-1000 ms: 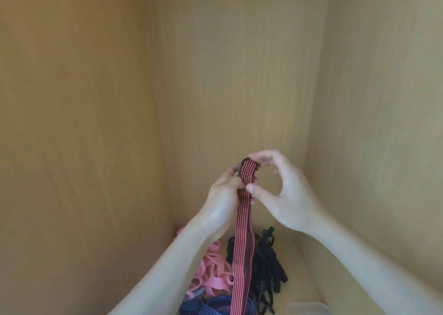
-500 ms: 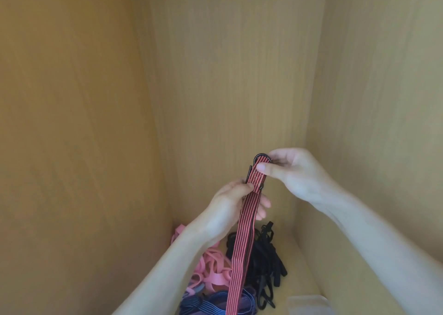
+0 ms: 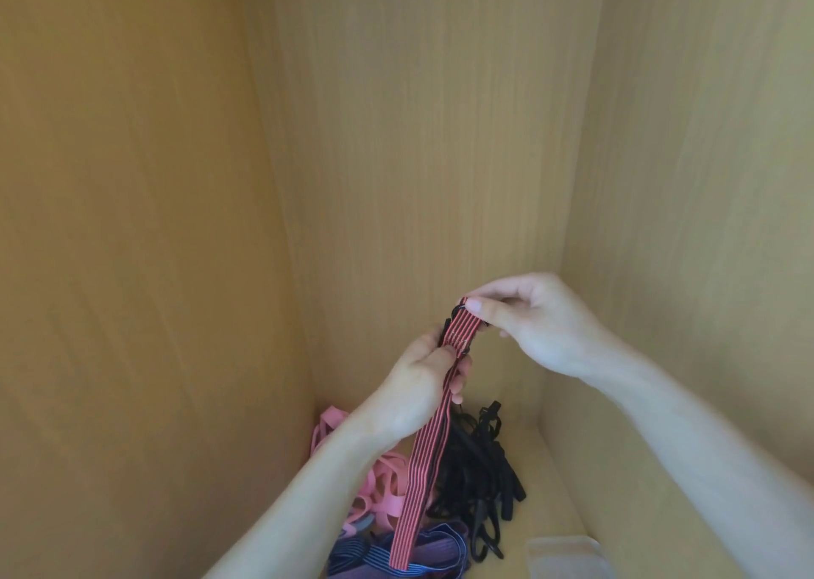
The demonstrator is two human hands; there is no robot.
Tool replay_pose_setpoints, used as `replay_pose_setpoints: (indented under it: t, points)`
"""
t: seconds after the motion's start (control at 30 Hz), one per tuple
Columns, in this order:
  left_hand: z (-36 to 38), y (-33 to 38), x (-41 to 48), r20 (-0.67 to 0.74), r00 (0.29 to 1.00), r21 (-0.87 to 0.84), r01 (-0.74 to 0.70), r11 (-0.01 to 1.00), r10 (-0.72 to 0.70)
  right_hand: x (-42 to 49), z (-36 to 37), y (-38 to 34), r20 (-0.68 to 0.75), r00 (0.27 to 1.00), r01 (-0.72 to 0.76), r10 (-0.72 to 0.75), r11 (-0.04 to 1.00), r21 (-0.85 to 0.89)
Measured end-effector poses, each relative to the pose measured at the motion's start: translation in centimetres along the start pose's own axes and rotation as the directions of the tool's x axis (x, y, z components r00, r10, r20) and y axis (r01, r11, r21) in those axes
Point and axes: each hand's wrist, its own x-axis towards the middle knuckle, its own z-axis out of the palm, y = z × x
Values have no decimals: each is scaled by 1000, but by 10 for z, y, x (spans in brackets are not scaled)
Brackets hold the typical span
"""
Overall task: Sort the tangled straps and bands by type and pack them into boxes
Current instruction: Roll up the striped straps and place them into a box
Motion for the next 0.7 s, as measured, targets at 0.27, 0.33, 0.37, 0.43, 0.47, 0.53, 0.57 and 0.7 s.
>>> replay_pose_setpoints:
  t: [0.27,0.33,0.37,0.43,0.47,0.53,0.57,0.7]
  points:
    - [-1,5,-3,-111,993,83,-35,996,44,-5,7,3,-38,993,108,-110,993,-47]
    - [-2,7,-3,-147,988,45,-36,998,42,-6,7,4,-49,981,181,-188,976,-121]
    - [-2,7,-3,-162,986,8,-35,999,36,-7,7,4,-47,974,213,-223,964,-156]
    - [-3,6,-2,-180,984,-101,-29,994,10,-10,9,3,-44,959,267,-280,944,-192]
    - [-4,7,-2,-178,984,-144,-18,989,-8,-11,10,3,-50,951,292,-305,938,-187]
    - [-8,7,-3,-165,985,-179,11,984,-41,-12,11,1,-62,940,324,-334,937,-130]
    - [-9,7,-3,-167,985,-189,19,982,-51,-11,12,0,-60,940,328,-337,936,-125]
    - [-15,6,0,-228,967,-327,37,944,-117,-5,10,-1,36,953,296,-300,903,-310]
